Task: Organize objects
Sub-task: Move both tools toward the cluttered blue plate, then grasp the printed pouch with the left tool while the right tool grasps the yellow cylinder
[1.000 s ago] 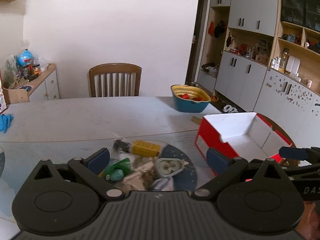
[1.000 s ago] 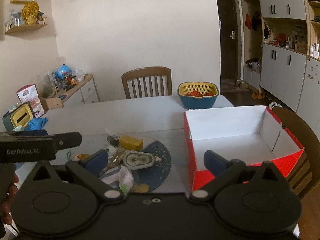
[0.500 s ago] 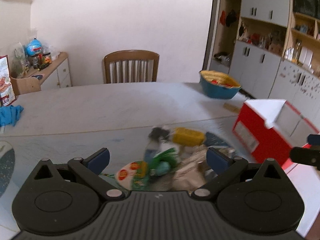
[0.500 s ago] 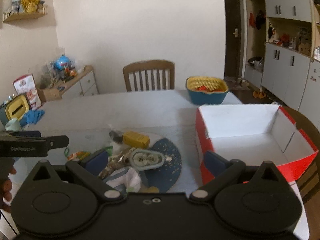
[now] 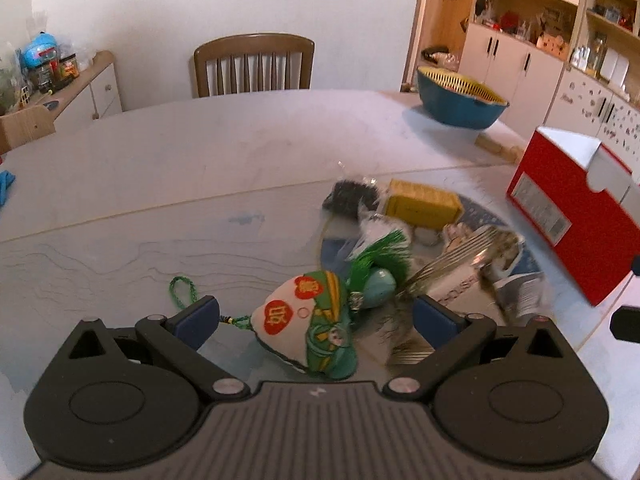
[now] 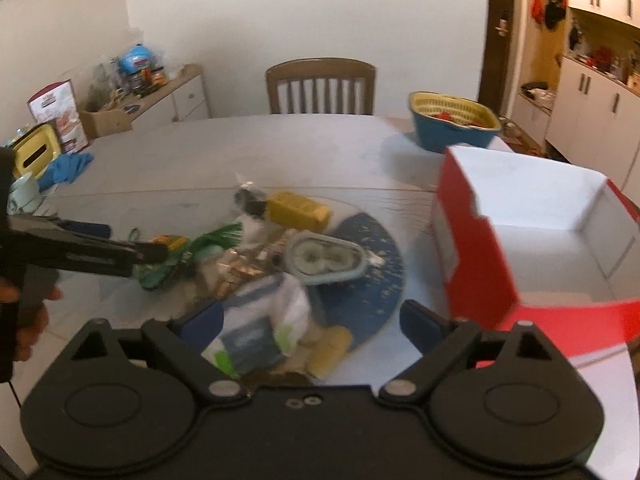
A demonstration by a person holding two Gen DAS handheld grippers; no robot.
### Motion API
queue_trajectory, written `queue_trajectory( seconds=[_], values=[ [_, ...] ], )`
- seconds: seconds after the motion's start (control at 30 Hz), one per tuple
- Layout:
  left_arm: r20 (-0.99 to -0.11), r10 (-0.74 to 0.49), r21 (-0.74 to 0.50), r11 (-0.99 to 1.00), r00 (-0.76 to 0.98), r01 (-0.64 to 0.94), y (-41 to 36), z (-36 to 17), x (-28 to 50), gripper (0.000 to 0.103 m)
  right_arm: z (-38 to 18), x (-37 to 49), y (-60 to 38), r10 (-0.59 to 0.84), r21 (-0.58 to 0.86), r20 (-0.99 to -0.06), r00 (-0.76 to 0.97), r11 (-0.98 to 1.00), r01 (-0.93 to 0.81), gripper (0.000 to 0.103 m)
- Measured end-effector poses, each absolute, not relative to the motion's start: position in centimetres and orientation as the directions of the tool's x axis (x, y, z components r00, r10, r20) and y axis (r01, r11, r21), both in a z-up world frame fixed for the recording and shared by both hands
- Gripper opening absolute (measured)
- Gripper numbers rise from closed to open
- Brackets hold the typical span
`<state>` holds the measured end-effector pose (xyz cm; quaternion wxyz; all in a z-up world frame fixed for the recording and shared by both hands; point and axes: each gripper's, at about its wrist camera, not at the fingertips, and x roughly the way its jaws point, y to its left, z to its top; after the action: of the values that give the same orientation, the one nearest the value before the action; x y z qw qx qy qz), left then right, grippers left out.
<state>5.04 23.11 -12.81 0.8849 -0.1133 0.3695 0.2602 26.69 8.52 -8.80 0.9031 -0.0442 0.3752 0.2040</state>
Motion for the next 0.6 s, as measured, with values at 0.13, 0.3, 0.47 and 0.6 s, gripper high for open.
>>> queue_trajectory(
  seconds=[0.13, 0.3, 0.47, 0.6],
  values=[
    [-0.712, 0.393, 0.005, 0.831, 0.582, -0.556, 23.5, -13.8, 5.3, 0.103, -9.1, 27.5, 10.6, 0.376, 0.088, -0.710, 0.596, 0.887, -0.454, 0.091],
    [-0.716, 0.389, 0.018, 0.840, 0.580, -0.542, 24.0, -14.3, 5.7, 0.103, -10.3, 28.0, 12.4, 0.354, 0.053, -0.743, 0.568, 0.877, -0.477, 0.082],
    [-0.715, 0.382, 0.014, 0.845, 0.585, -0.535, 24.7, -14.7, 5.6, 0.103, -11.0, 29.0, 10.4, 0.272, 0.050, -0.770, 0.577, 0.928, -0.370, 0.079],
    [-0.723, 0.374, 0.011, 0.847, 0.580, -0.532, 25.1, -15.2, 5.9, 0.097, -12.5, 30.3, 9.2, 0.204, 0.047, -0.812, 0.547, 0.956, -0.288, 0.069]
  ],
)
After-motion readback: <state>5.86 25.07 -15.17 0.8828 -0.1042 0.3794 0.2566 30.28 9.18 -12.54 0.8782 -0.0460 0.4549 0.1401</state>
